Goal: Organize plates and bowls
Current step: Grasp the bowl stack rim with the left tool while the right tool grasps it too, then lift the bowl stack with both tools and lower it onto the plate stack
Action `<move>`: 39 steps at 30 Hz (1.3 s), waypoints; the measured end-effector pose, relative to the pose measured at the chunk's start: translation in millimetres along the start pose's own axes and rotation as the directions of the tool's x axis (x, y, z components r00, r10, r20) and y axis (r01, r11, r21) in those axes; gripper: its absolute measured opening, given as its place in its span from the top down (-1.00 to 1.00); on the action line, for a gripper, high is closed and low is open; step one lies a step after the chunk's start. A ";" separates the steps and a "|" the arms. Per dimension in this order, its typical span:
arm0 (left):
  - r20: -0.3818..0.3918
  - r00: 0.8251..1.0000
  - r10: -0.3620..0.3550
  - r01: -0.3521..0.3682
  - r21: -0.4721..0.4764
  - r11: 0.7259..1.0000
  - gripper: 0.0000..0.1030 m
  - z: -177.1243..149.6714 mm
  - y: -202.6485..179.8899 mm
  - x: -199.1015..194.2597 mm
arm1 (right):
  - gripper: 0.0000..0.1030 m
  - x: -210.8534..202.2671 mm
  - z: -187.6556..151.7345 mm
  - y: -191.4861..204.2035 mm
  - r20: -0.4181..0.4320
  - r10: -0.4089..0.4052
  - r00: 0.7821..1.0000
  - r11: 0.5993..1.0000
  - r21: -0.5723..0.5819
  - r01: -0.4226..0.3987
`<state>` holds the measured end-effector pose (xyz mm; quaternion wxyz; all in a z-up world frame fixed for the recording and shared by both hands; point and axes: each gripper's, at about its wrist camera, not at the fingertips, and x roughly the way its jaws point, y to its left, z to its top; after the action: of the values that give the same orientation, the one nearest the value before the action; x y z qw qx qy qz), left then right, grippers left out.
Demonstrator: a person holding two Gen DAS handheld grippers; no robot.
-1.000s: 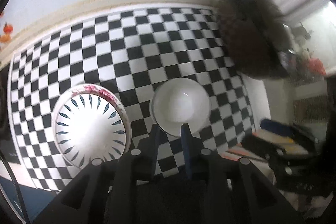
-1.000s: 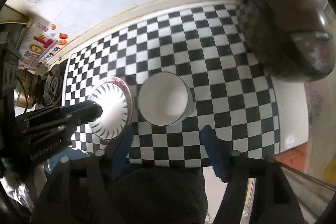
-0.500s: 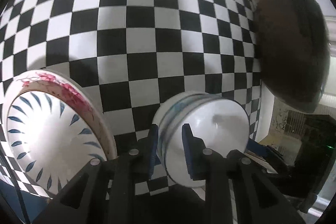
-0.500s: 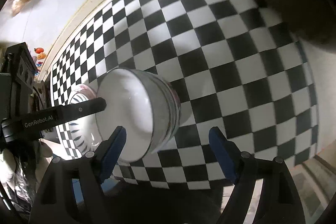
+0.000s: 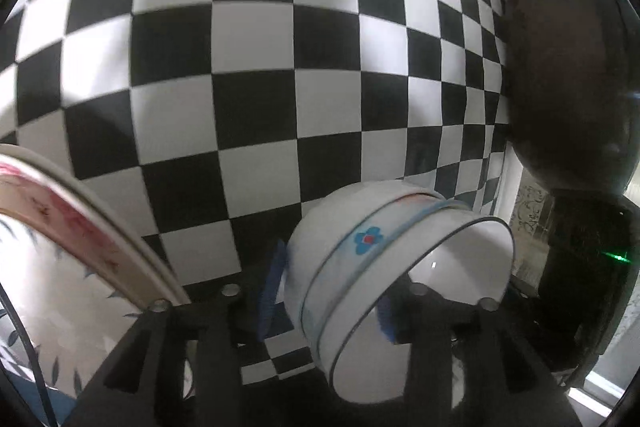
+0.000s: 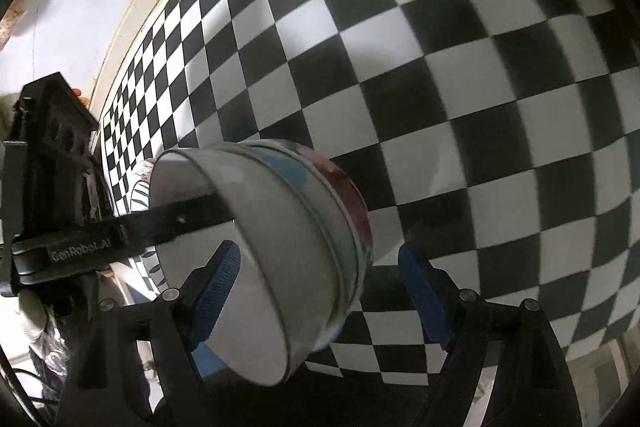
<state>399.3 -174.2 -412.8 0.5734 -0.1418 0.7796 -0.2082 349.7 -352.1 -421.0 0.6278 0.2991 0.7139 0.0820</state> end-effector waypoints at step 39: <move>0.140 0.990 -0.009 -0.005 0.099 0.995 0.04 -23.2 -20.7 -44.8 | -0.29 13.9 -4.5 4.0 -0.011 0.175 0.985 0.984 0.049 -0.174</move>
<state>390.4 -167.9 -359.4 0.6328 -0.1282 0.7260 -0.2369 346.3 -340.3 -429.9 0.6055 0.3747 0.6915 0.1219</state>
